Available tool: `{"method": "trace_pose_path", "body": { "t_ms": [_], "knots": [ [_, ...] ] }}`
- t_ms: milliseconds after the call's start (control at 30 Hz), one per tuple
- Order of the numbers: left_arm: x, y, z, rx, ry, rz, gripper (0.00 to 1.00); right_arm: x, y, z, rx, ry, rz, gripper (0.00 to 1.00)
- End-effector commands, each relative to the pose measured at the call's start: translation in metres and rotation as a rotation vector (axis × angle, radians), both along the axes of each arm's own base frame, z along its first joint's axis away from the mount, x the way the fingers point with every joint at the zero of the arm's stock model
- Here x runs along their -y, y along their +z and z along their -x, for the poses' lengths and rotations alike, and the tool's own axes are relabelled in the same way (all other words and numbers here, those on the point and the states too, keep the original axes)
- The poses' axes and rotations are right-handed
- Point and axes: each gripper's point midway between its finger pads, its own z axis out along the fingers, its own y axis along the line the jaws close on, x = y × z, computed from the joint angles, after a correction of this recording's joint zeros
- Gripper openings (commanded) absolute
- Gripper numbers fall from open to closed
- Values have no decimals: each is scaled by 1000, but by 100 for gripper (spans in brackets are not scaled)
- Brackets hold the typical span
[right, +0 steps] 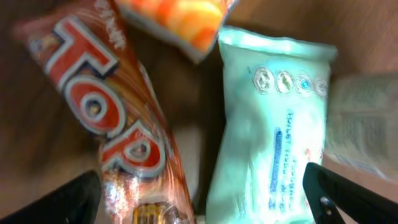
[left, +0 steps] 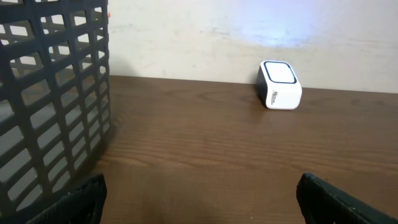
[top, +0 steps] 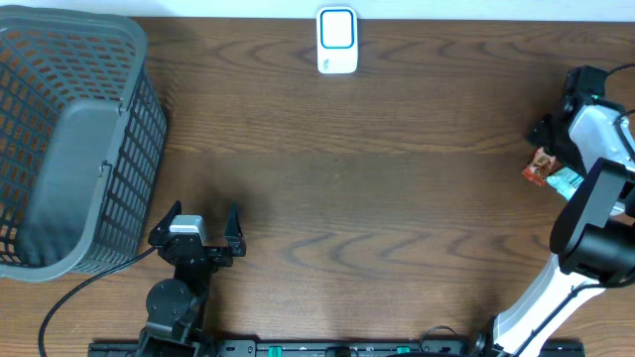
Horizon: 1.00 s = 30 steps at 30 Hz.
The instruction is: Scan the item barcode
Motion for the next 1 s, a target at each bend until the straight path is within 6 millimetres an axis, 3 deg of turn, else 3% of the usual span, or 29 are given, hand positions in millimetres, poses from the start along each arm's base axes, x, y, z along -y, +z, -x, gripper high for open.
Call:
{"method": "trace_pose_path", "body": {
  "t_ms": [0,100,200,233,333,367,567,700,800,967],
  "knots": [
    [-2,-17,0,-40,14,-26,97,-14,91,-25,207,52,-18,99],
    [-3,-17,0,-40,15,-26,98,-41,149,-25,351,119,-70,99],
    [-2,-17,0,-40,14,-26,98,-63,205,-12,471,170,-71,99],
    [-2,-17,0,-40,14,-26,98,-74,238,2,532,191,-50,99],
    [-2,-17,0,-40,14,-26,98,-93,290,35,627,254,-12,99],
    [-2,-17,0,-40,14,-26,98,-100,315,62,679,260,8,99],
    [-2,-17,0,-40,14,-26,98,-117,378,125,861,278,84,99],
    [-3,-17,0,-40,15,-26,98,-127,408,163,972,289,131,99],
    [-2,-17,0,-40,14,-26,98,-136,424,197,1044,296,162,99],
    [-2,-17,0,-40,14,-26,98,-147,422,233,1060,299,168,99]
  ]
}}
